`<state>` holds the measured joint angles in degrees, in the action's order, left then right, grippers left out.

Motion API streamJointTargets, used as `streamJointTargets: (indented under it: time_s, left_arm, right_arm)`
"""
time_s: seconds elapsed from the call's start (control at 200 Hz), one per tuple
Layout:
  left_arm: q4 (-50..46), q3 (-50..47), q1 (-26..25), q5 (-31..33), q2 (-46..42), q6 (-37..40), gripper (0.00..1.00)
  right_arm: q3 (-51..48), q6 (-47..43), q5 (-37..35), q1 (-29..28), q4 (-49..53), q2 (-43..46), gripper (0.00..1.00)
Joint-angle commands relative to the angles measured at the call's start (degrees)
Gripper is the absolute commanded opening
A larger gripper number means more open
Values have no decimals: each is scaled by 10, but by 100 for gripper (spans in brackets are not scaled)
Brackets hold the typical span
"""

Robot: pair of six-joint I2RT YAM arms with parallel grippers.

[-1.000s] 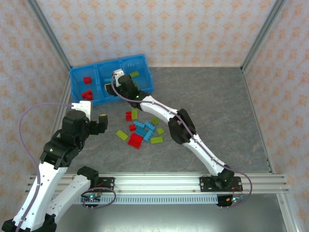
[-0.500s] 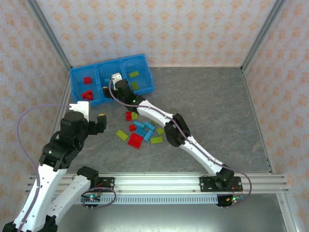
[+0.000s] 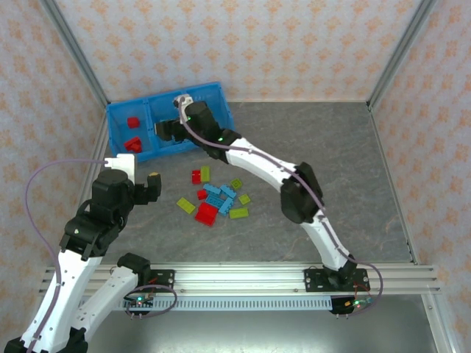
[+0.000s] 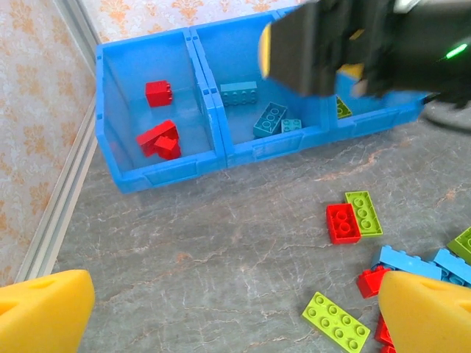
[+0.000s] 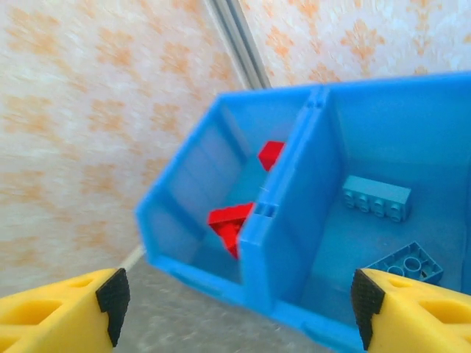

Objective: Sort the legos into containers by color

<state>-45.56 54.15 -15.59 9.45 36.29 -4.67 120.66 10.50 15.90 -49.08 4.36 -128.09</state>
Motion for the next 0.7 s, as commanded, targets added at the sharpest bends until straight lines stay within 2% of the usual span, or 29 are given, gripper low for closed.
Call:
streamJointTargets:
  time_s: [0.0, 0.15, 0.275, 0.425, 0.48, 0.696]
  left_arm:
    - [5, 4, 7, -14, 17, -27, 100]
    - [-27, 35, 7, -127, 63, -73, 100]
    - [-19, 24, 7, -172, 82, -60, 100]
    - [-22, 14, 8, -159, 79, -52, 100]
    - [-22, 7, 9, -150, 70, -52, 100]
    - [-29, -9, 10, -130, 48, -53, 100]
  right_arm:
    - [-56, 1, 13, 1, 113, 106, 82]
    - [-144, -3, -42, 1, 261, 192, 84]
    - [-166, 59, -64, 1, 345, 184, 83]
    - [-142, 135, -54, 0, 370, 118, 73]
    - [-109, 148, -60, 0, 388, 80, 65]
    - [44, 140, -115, -24, 473, -60, 62]
